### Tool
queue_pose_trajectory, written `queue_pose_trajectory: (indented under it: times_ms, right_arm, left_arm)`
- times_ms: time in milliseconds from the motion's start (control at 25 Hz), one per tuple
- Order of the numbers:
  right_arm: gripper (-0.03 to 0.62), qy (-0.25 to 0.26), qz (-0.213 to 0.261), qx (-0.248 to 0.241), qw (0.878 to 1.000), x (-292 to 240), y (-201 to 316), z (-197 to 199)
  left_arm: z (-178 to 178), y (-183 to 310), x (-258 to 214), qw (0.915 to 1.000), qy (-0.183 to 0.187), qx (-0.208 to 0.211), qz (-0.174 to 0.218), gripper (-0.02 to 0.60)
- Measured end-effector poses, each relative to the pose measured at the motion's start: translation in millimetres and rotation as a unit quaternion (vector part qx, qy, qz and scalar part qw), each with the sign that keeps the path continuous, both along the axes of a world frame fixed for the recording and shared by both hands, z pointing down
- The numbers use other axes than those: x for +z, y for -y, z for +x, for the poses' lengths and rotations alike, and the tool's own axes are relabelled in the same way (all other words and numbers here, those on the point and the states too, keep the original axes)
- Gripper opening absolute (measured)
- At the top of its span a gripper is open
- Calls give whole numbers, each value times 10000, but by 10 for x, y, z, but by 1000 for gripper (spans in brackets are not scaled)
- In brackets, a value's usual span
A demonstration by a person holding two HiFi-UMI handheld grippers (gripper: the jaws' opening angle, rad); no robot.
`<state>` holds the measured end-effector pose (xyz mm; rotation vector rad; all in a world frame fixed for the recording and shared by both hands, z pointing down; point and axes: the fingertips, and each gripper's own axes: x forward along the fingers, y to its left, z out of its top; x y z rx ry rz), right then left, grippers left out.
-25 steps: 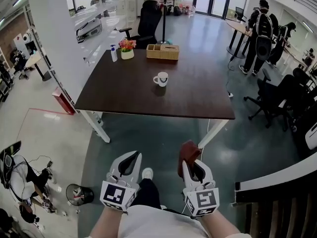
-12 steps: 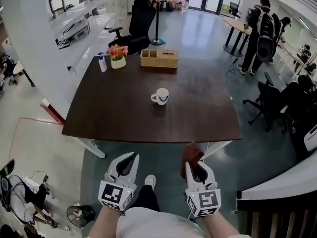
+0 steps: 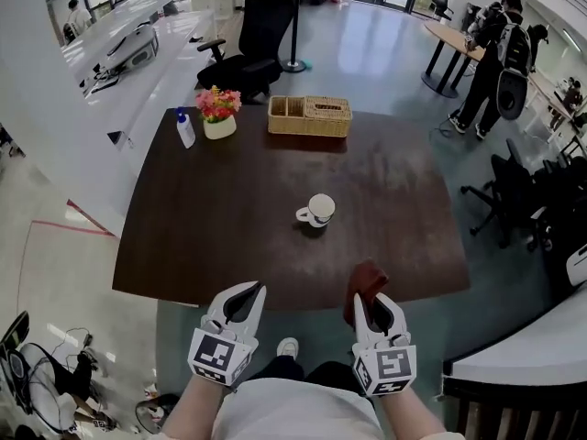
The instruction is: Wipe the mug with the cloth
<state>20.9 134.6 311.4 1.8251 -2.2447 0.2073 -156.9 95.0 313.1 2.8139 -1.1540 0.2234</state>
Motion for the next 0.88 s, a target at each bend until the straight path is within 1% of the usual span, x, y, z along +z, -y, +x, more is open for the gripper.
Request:
queue_pose_trajectory:
  times_ms: [120,240,400,480,560,640,760,840,880]
  right_arm:
    - [78,-28,-97,-21,9999,92,323,34]
    - [78,-36,-253,-144,9996,263,621,65]
    - [78,30,-479,-582,9972,519,999,44]
    - [78,99,-602,-858,9944,638,1186,30]
    - [78,148,-747,-1137,9906,762,1347,17]
    - [78,161,-958,-1409,9852,917,1463,2]
    - [78,285,-1232,-1805,9754,1149,1609,-58]
    - [78,401,-1275,-2058,9694,1264,1711,-118]
    - [78,435,-1249,-2213,9662,1300,1757,-157]
  left_arm:
    - [95,282,157,9998,53,79,-149,0]
    - [237,543,331,9995,149,141,-253,0]
    - [433,882,564,9987,302,170,-366,0]
    - [544,1067,721,9977,489,245,-408,0]
    - [659,1249,906,9958,702,368,-454,2]
    - [775,1411,1059,9944,797,478,-498,2]
    - [943,1630,1263,9925,868,635,-574,43]
    - [1026,1787,1414,9907,1003,701,-596,68]
    - [1059,1870,1486,9901,1050,714,-605,71]
